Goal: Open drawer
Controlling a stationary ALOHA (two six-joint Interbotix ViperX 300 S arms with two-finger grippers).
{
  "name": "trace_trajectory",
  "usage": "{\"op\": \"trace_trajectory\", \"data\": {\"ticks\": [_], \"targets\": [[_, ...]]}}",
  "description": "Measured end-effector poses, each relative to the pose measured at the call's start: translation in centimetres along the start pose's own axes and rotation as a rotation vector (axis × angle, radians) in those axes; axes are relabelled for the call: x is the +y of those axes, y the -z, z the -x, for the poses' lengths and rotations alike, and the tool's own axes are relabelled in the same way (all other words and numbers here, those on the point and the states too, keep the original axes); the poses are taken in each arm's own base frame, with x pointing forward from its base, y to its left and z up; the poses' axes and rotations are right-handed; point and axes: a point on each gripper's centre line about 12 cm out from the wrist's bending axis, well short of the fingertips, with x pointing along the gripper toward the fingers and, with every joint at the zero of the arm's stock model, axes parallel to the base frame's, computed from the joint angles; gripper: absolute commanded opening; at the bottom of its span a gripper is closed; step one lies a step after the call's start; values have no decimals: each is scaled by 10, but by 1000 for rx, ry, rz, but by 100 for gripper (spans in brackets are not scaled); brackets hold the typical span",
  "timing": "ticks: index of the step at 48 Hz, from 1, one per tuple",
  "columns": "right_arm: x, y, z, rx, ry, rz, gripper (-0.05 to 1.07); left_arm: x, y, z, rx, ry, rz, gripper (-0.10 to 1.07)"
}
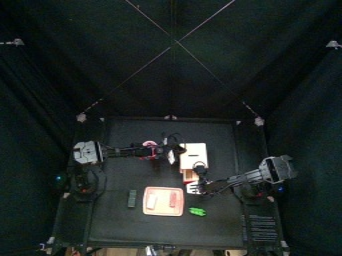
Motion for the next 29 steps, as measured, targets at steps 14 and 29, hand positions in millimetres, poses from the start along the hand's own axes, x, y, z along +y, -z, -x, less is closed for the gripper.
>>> {"op": "trace_trajectory", "data": {"ticks": [14,29], "targets": [[0,1,0,5,2,-1,47,0,1,-1,3,0,0,39],[-2,6,1,21,8,-9,46,0,1,-1,3,1,-2,39]]}}
